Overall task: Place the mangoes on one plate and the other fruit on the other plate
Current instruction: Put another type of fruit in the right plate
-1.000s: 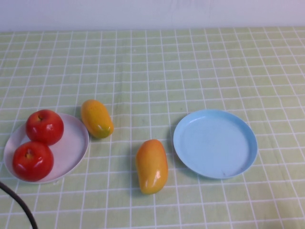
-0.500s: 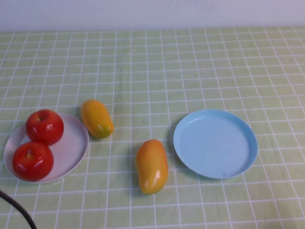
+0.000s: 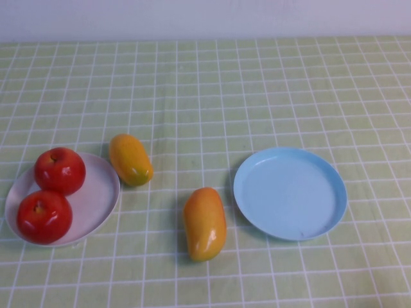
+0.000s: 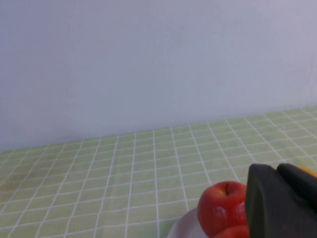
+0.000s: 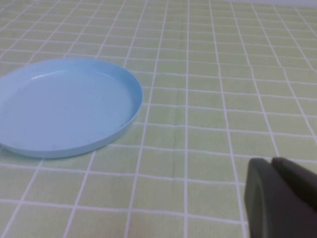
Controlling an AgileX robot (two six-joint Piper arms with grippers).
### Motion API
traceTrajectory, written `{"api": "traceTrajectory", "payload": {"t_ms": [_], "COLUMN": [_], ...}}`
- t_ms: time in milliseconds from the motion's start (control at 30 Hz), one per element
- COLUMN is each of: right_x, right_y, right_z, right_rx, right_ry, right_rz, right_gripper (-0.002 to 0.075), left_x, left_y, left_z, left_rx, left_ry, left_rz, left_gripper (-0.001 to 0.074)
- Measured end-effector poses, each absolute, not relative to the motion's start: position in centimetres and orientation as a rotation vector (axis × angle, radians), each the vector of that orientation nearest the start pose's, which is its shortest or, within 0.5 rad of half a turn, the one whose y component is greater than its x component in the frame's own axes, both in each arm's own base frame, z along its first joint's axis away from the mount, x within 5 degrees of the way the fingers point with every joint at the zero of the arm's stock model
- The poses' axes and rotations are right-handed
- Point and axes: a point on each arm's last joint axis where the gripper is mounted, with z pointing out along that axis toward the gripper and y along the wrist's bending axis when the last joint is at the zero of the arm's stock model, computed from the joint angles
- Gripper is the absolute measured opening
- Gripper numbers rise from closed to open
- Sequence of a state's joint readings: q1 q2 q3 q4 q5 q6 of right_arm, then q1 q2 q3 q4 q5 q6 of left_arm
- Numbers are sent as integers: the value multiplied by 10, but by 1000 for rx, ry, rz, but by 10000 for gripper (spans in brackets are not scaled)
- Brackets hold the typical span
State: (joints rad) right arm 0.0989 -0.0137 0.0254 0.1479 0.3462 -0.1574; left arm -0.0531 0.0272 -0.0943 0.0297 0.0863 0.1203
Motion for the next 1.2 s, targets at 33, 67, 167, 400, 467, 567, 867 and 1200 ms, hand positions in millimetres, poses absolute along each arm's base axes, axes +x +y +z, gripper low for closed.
{"api": "traceTrajectory", "payload": {"t_ms": [33,67,167,400,467,567,867,1200], "right_x": [52,52,52,52,52,52,52,52], "right_y": [10,10,10,10,10,10,10,10], "right_z": [175,175,175,175,175,175,175,175], "right_rx": [-143,-143,-143,-143,-143,-143,-143,-143], "right_ry": [1833,1833,1833,1833,1833,1833,1833,1833], "right_rz": [103,103,103,103,103,103,103,103], "right_gripper": [-15,-15,-15,-15,-15,-15,-15,-15], "left_x": [53,53,55,56,55,53,52,52], "left_y": [-2,-2,-2,-2,-2,-1,-1,-1], "left_z": [230,225,209,189,183,174,172,172], "left_rx": [143,141,141,126,117,116,112,112], "left_ry": [1495,1501,1543,1679,1744,1841,1869,1869], "left_rz": [84,84,82,58,49,48,44,44], "left_gripper": [1,1,1,1,1,1,1,1]}}
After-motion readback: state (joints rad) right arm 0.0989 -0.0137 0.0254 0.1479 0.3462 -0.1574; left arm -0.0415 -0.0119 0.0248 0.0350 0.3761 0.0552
